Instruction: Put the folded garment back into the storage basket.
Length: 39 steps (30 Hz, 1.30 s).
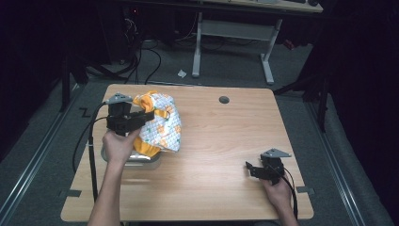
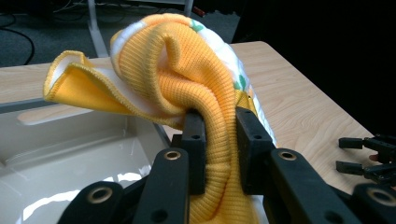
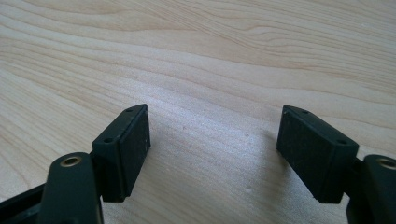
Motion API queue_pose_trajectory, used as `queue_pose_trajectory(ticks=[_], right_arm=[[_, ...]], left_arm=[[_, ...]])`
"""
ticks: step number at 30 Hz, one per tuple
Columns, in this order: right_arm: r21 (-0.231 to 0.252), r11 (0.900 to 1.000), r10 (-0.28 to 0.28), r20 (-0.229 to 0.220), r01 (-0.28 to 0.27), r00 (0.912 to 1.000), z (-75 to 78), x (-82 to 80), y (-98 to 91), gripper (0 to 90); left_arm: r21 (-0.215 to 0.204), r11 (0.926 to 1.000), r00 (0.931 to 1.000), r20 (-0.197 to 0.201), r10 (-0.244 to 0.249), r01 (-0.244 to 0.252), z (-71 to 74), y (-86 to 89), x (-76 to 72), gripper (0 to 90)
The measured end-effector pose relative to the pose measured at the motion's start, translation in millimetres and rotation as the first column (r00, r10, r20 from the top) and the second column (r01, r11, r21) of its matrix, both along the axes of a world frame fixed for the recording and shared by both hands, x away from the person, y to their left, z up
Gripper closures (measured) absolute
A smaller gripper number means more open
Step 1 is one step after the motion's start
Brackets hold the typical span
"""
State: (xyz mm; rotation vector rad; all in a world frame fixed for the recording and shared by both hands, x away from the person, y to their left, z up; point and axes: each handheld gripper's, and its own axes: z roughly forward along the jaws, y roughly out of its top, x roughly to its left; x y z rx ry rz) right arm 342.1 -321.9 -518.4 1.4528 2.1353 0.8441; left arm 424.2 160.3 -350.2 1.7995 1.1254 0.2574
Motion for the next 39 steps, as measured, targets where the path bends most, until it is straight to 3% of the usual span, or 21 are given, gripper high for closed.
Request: queue_pose_trajectory(ticks=[23,39], right_arm=[[0.001,1.0000,0.000,0.000,0.000,1.0000,0.0,0.2,0.1,25.9],[0.001,1.0000,-0.001,0.000,0.001,1.0000,0.0,0.2,0.1,25.9]], left_arm=[[-0.001,0.9986,0.9986,-0.008,0.052,-0.052,-9.5,32.0,6.6,75.7],[0.050,0.9956,0.9952,-0.055,0.081,-0.079,-30.6,41.7,18.2,75.7]])
